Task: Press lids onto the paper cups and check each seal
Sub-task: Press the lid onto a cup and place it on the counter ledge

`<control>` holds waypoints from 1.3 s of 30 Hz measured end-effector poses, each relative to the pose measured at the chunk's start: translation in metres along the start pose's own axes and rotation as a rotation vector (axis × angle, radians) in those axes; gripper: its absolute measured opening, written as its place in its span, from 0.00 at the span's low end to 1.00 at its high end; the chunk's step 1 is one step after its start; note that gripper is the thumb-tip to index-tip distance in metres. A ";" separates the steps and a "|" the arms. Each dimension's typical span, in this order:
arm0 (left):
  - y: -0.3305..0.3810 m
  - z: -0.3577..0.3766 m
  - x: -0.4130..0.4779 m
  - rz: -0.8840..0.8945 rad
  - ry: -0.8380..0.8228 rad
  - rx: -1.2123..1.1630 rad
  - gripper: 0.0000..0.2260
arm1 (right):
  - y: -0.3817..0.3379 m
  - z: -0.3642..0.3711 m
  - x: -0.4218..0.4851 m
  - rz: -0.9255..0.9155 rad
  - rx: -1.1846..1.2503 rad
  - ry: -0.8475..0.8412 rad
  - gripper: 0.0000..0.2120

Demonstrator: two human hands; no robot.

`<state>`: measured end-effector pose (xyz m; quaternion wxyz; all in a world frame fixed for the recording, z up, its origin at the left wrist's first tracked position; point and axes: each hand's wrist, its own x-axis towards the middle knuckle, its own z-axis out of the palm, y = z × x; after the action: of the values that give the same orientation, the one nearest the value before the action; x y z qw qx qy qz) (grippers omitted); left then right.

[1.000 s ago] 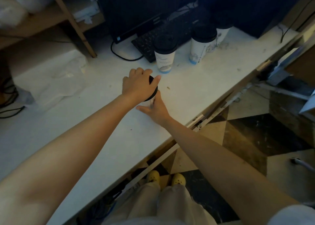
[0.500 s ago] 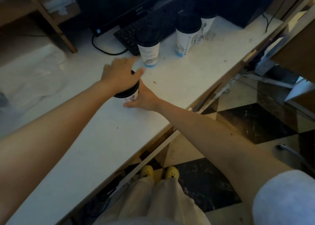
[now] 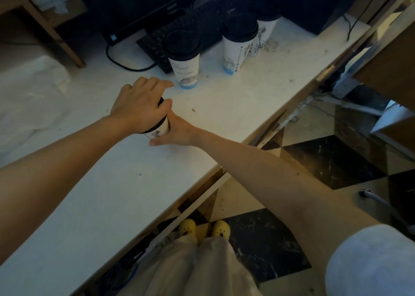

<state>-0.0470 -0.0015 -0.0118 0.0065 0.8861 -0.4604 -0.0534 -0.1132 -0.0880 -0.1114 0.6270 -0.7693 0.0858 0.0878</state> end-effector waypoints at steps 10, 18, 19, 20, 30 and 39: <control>-0.001 0.000 -0.001 0.031 -0.004 -0.008 0.28 | 0.002 0.002 0.001 0.076 -0.045 0.033 0.56; -0.006 0.000 0.003 0.091 -0.011 -0.019 0.28 | 0.002 0.007 0.001 0.032 -0.006 0.098 0.53; -0.007 -0.001 0.003 0.135 -0.013 -0.009 0.28 | 0.003 0.008 -0.001 0.014 0.009 0.142 0.52; -0.009 -0.003 0.004 0.179 -0.024 0.000 0.29 | 0.004 0.011 -0.003 -0.005 0.026 0.195 0.49; 0.003 -0.015 -0.017 -0.299 -0.155 -0.259 0.35 | 0.009 0.033 -0.021 -0.073 0.207 0.306 0.38; 0.000 -0.080 -0.006 -0.201 -0.009 -0.234 0.31 | -0.064 -0.011 -0.034 -0.168 0.006 0.381 0.32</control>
<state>-0.0424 0.0001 0.0679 0.1022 0.9207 -0.3599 -0.1110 -0.1305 -0.0856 -0.0396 0.6069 -0.7746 0.1387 -0.1119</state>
